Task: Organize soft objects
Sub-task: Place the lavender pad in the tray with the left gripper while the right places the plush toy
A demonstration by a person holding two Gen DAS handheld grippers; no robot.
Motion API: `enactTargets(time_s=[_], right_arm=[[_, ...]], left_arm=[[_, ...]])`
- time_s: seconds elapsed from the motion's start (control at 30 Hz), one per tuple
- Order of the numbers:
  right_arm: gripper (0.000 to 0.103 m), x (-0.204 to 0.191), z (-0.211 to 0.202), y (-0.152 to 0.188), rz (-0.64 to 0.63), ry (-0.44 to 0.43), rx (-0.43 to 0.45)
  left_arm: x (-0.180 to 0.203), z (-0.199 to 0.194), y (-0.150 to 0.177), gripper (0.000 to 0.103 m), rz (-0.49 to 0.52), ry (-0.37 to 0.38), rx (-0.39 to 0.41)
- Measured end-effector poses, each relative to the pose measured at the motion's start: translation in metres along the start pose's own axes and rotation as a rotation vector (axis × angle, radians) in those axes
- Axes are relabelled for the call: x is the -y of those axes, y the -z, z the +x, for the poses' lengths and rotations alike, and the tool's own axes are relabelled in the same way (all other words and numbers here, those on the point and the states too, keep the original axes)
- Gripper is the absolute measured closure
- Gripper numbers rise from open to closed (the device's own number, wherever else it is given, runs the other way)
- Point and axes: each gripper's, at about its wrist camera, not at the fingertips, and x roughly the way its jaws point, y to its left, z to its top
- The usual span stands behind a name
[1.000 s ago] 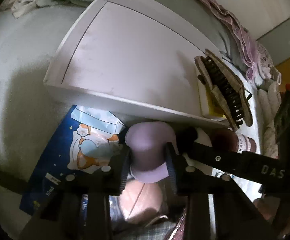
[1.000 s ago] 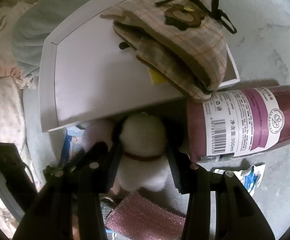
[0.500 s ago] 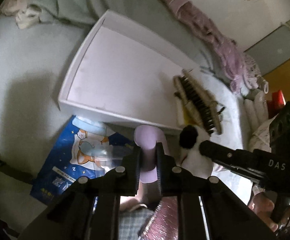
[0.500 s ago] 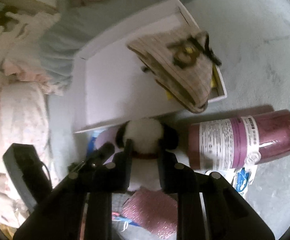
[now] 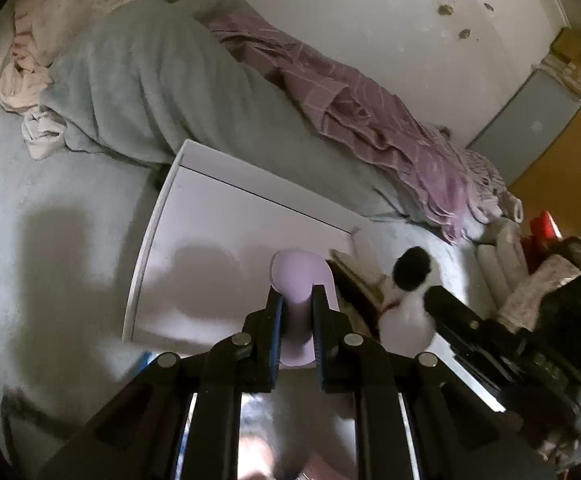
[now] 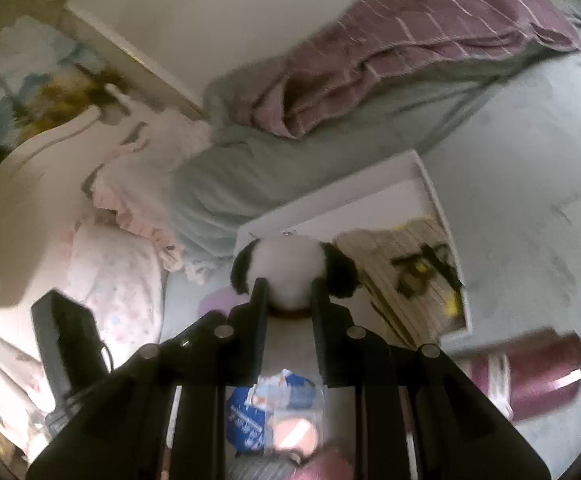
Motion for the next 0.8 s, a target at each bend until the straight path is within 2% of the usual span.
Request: enactTargets(time_s=[0.03, 0.1, 0.13, 0.17, 0.3, 0.5, 0.63, 0.8], right_arm=[[0.080, -0.002, 0.004, 0.002, -0.017, 0.004, 0.008], [0.080, -0.005, 0.017, 0.008, -0.062, 0.037, 0.011], [0.080, -0.007, 0.025, 0.011, -0.086, 0.067, 0.005], [0.080, -0.010, 0.032, 0.014, -0.111, 0.112, -0.007], [0.080, -0.017, 0.046, 0.021, -0.184, 0.190, -0.032], [0.080, -0.005, 0.063, 0.028, -0.161, 0.184, -0.097], [0.080, 0.006, 0.066, 0.027, -0.130, 0.183, -0.114], [0.080, 0.013, 0.068, 0.027, -0.101, 0.174, -0.094]], left_arm=[[-0.003, 0.010, 0.004, 0.091, 0.006, 0.000, -0.007], [-0.012, 0.031, 0.014, 0.091, 0.017, -0.095, -0.068], [-0.015, 0.037, 0.019, 0.091, 0.037, -0.146, -0.071], [-0.015, 0.040, 0.021, 0.091, 0.057, -0.157, -0.076], [-0.012, 0.035, 0.018, 0.091, 0.062, -0.136, -0.066], [-0.027, 0.050, 0.018, 0.090, 0.018, -0.198, -0.129], [-0.030, 0.048, 0.022, 0.090, -0.008, -0.178, -0.130], [-0.029, 0.043, 0.025, 0.078, -0.012, -0.186, -0.090]])
